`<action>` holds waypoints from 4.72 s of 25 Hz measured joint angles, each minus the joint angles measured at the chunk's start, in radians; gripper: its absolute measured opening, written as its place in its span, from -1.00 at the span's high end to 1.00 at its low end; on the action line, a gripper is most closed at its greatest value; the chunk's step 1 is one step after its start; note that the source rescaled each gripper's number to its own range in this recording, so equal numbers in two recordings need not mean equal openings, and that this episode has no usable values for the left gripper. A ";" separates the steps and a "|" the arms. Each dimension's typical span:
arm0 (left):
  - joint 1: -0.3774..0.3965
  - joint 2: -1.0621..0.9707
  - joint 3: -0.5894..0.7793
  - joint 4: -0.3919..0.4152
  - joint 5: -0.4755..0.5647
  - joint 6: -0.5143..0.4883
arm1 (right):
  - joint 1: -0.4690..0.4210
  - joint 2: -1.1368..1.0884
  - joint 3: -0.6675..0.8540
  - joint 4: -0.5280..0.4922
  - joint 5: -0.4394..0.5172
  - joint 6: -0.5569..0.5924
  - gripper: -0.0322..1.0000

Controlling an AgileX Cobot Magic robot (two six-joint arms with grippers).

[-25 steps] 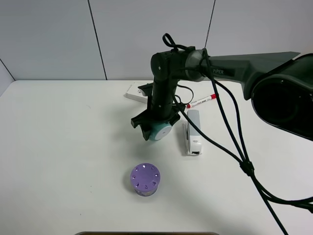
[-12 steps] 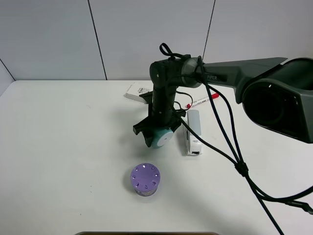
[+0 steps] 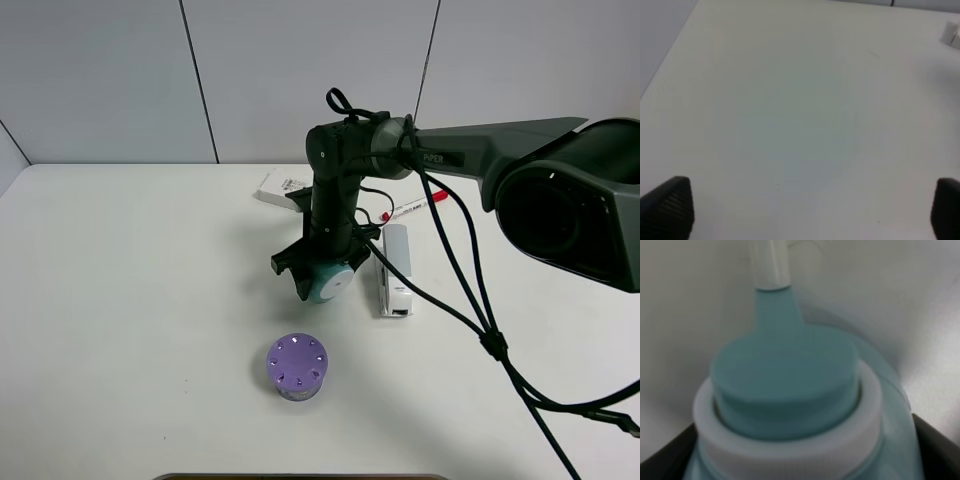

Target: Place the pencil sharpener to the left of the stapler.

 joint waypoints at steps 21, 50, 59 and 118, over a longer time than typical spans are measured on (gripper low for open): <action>0.000 0.000 0.000 0.000 0.000 0.000 | 0.000 -0.010 0.000 0.007 0.000 0.000 -0.38; 0.000 0.000 0.000 0.000 0.000 0.000 | 0.001 -0.450 -0.001 -0.100 0.135 0.003 -0.38; 0.000 0.000 0.000 0.000 0.000 0.000 | 0.001 -0.706 -0.001 -0.106 0.139 0.027 -0.38; 0.000 0.000 0.000 0.000 0.000 0.000 | -0.565 -2.301 1.238 -0.307 0.012 0.086 -0.38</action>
